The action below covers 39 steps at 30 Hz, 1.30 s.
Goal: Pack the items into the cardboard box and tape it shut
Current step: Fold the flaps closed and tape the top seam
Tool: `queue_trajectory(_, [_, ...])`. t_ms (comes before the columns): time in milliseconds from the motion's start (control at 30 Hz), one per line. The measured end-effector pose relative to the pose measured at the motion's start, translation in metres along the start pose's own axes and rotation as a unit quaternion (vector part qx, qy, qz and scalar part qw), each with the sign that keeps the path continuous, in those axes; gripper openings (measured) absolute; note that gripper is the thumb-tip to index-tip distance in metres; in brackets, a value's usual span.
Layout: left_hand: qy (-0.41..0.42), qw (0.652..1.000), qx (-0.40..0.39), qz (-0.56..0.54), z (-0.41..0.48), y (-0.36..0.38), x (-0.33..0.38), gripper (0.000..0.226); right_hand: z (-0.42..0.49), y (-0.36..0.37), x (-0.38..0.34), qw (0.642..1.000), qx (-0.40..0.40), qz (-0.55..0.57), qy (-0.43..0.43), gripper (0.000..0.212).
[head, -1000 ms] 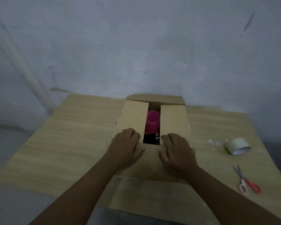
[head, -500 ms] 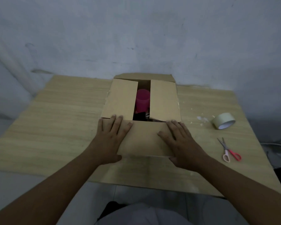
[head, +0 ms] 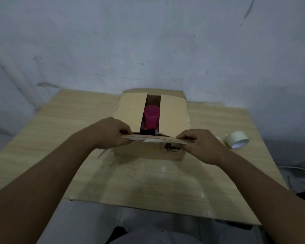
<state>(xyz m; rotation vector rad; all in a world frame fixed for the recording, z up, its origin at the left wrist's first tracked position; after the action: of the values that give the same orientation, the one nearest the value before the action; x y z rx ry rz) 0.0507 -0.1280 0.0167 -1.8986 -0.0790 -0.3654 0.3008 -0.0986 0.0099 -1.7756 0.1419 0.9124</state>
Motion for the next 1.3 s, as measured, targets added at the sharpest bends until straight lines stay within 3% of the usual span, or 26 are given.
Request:
queue_trajectory(67, [-0.013, 0.996, 0.062, 0.054, 0.004, -0.021, 0.003, 0.024, 0.007, -0.01, 0.0, 0.999, 0.021, 0.034, 0.026, 0.007])
queue_trajectory(200, [-0.015, 0.958, 0.17, 0.232, 0.011, -0.048, 0.015, 0.032, 0.024, -0.031, 0.003, 0.986, 0.069, 0.129, 0.079, 0.013])
queue_trajectory(433, [0.059, 0.935, 0.306, 0.167, 0.044, -0.055, 0.004, 0.026, 0.05, -0.039, 0.025, 0.955, 0.198, 0.162, 0.148, 0.037])
queue_trajectory(500, [0.046, 0.94, 0.309, 0.138, 0.061, -0.054, -0.01, 0.036, 0.055, -0.038, 0.027, 0.949, 0.241, 0.135, 0.153, 0.041])
queue_trajectory(600, [0.022, 0.952, 0.281, 0.122, 0.09, -0.046, -0.022, 0.033, 0.068, -0.031, 0.031, 0.943, 0.271, 0.084, 0.175, 0.052])
queue_trajectory(700, [0.003, 0.962, 0.242, 0.124, 0.112, -0.027, -0.029, 0.031, 0.085, -0.015, 0.038, 0.949, 0.237, -0.041, 0.204, 0.066])
queue_trajectory(867, [-0.018, 0.97, 0.242, 0.015, 0.125, 0.003, -0.049, 0.045, 0.104, 0.003, 0.047, 0.931, 0.222, -0.19, 0.221, 0.067])
queue_trajectory(1033, [-0.186, 0.96, 0.201, -0.058, 0.134, 0.018, -0.089, 0.089, 0.12, 0.01, 0.053, 0.926, 0.217, -0.195, 0.241, 0.07])
queue_trajectory(1300, [-0.213, 0.941, 0.207, -0.159, 0.163, -0.001, -0.117, 0.082, 0.158, 0.003, 0.063, 0.922, 0.205, -0.18, 0.273, 0.068])
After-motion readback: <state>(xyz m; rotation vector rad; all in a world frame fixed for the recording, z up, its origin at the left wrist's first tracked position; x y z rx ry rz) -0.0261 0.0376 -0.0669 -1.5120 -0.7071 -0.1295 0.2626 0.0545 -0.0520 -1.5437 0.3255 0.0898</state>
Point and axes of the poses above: each hand's wrist, its own z-axis towards the middle knuckle, its own y-axis out of the palm, x = y × z, the point moved 8 cm from there along z, towards the middle knuckle, and after that the axes turned 5 degrees about -x, right-handed, at the moved point
